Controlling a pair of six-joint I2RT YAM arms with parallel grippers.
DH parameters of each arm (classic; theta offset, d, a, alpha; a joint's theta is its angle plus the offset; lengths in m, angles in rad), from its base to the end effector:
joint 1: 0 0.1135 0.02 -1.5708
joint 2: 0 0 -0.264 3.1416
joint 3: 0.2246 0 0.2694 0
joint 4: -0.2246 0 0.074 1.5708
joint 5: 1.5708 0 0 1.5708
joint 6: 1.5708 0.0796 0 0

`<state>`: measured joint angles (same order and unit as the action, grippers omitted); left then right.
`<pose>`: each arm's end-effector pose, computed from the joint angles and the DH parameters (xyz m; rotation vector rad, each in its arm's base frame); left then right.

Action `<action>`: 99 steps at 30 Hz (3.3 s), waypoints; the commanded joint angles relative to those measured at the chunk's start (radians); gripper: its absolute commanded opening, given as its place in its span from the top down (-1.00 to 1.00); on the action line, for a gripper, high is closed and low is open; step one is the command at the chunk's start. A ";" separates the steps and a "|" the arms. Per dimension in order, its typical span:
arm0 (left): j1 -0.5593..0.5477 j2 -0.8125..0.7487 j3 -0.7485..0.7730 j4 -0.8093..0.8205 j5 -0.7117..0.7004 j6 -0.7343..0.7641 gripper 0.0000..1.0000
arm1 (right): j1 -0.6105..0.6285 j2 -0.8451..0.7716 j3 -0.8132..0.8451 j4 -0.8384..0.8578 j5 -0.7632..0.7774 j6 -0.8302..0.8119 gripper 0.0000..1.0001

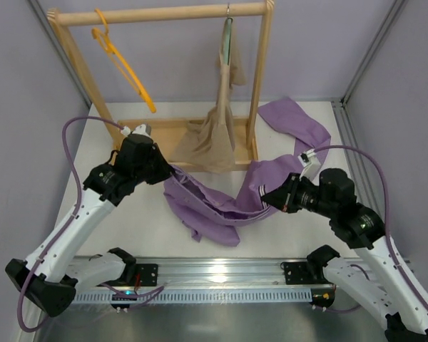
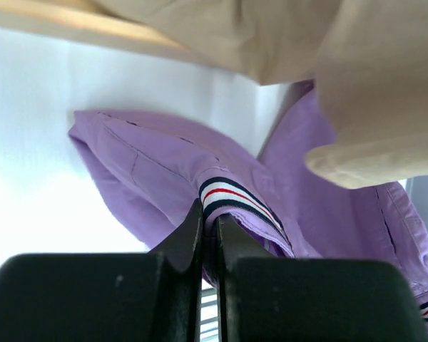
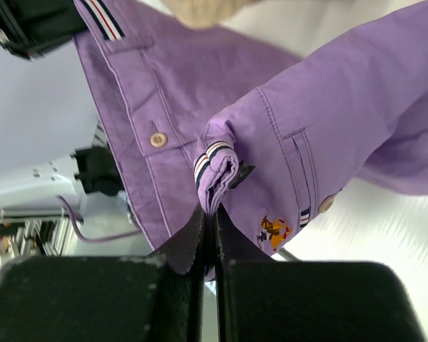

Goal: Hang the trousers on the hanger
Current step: Fold the trousers

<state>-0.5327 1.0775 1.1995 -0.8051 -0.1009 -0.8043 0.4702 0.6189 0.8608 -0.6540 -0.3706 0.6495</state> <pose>0.2342 -0.1288 0.3408 -0.3692 2.2910 -0.5918 0.1486 0.1079 0.3285 -0.0687 2.1208 1.0663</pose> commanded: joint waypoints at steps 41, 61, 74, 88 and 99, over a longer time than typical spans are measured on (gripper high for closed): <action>0.008 -0.338 -0.382 0.044 0.230 -0.065 0.99 | -0.122 0.935 0.069 0.220 0.561 0.140 -0.32; 0.008 -0.269 -0.377 0.225 0.383 -0.016 0.99 | -0.120 0.229 -0.258 -0.093 0.728 0.297 0.55; 0.008 -0.235 -0.305 0.259 0.549 0.005 0.99 | -0.093 0.451 -0.134 0.526 -0.022 -0.120 -0.36; 0.008 -0.260 -0.272 0.190 0.566 0.007 1.00 | 0.142 0.961 -0.091 0.794 -0.128 -0.202 -0.46; 0.008 -0.234 -0.284 0.233 0.552 -0.013 0.99 | 0.142 0.703 -0.100 0.564 0.132 -0.171 0.92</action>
<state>-0.5285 0.8360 0.8814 -0.6312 0.4202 -0.8047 0.6151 1.4864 0.7322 0.0193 -0.3843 0.4812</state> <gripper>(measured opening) 0.025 0.053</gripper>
